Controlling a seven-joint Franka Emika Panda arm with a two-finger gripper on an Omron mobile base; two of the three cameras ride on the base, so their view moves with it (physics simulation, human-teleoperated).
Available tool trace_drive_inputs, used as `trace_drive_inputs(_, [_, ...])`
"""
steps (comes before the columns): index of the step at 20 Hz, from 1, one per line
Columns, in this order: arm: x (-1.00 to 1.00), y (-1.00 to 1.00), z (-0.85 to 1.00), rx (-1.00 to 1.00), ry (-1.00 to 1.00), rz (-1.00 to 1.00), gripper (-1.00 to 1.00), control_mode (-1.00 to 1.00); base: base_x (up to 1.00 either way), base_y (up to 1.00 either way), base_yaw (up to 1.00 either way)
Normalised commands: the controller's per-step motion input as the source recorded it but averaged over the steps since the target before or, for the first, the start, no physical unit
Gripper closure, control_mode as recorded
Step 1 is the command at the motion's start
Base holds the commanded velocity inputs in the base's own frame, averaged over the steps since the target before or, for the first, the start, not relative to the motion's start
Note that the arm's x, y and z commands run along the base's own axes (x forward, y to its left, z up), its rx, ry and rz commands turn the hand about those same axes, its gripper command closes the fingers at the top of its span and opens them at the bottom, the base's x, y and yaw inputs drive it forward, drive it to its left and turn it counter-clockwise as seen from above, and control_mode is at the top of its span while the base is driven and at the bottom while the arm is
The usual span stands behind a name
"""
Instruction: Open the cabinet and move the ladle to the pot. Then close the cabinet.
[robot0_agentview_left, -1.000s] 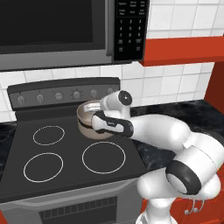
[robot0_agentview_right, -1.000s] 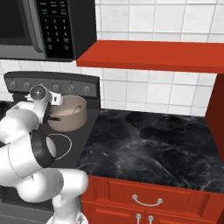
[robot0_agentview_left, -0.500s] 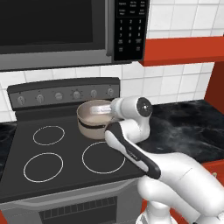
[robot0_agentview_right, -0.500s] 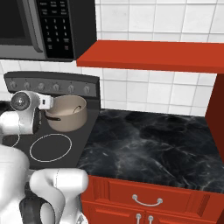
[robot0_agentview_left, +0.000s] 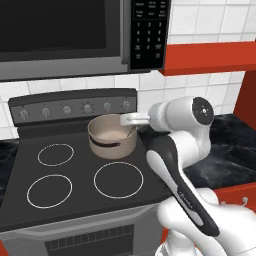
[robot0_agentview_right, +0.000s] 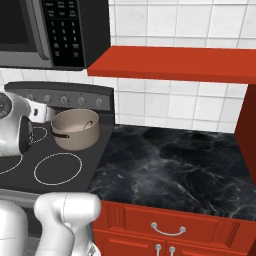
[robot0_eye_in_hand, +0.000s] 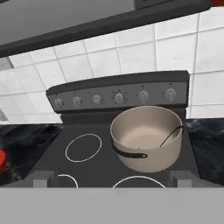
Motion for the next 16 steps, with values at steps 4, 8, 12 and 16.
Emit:
trace_drive_inputs(4, [-1.0,-0.41,0.43,-0.01,0.28,-0.09,-1.0,-1.0,0.0,0.0,0.0])
trace_drive_inputs(8, [-0.83,-0.5,0.04,-0.08,0.24,-0.09,-1.0,-1.0,0.0,0.0,0.0])
trace_drive_inputs(12, [-0.5,-0.55,-0.06,-0.16,0.11,-0.07,-1.0,-1.0,0.0,0.0,0.0])
trace_drive_inputs(16, [-0.21,-0.37,-0.08,-0.09,0.1,-0.02,-1.0,-1.0,0.0,0.0,0.0])
